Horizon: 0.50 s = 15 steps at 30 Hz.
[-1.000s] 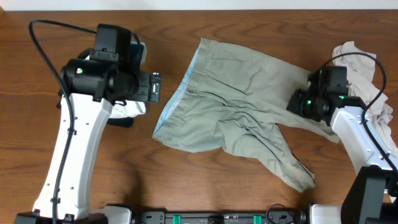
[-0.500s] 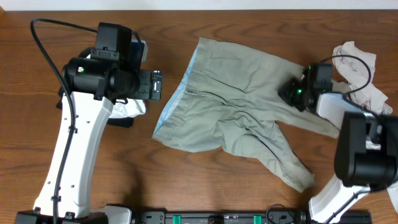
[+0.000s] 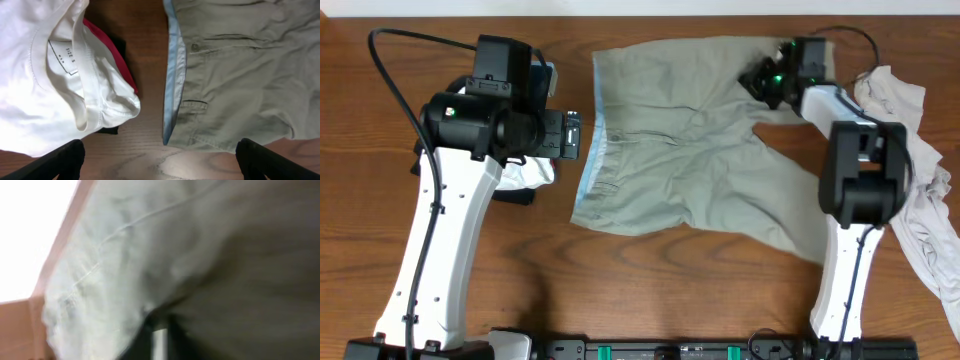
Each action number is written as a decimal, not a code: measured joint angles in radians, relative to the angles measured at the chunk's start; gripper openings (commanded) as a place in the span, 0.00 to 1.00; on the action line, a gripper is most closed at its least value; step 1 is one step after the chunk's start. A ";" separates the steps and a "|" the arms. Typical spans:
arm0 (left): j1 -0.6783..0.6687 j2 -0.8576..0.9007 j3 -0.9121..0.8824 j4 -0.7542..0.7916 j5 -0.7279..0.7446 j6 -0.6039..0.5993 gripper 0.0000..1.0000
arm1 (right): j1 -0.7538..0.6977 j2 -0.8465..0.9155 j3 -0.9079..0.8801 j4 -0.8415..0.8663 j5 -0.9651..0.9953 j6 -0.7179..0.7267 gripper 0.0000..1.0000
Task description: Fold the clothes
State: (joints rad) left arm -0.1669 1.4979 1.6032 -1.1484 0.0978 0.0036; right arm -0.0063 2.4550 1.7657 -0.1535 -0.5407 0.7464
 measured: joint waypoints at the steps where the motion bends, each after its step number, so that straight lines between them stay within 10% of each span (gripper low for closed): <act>1: 0.000 0.000 0.000 0.005 0.000 0.000 0.98 | 0.002 0.006 0.032 -0.021 -0.009 -0.023 0.43; 15: 0.000 0.000 -0.006 -0.035 0.020 0.000 0.98 | -0.107 -0.270 0.173 -0.788 -0.043 -0.486 0.61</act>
State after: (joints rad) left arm -0.1669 1.4979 1.5967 -1.1839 0.1181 0.0036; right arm -0.1131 2.1845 1.9388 -0.9417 -0.5842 0.2600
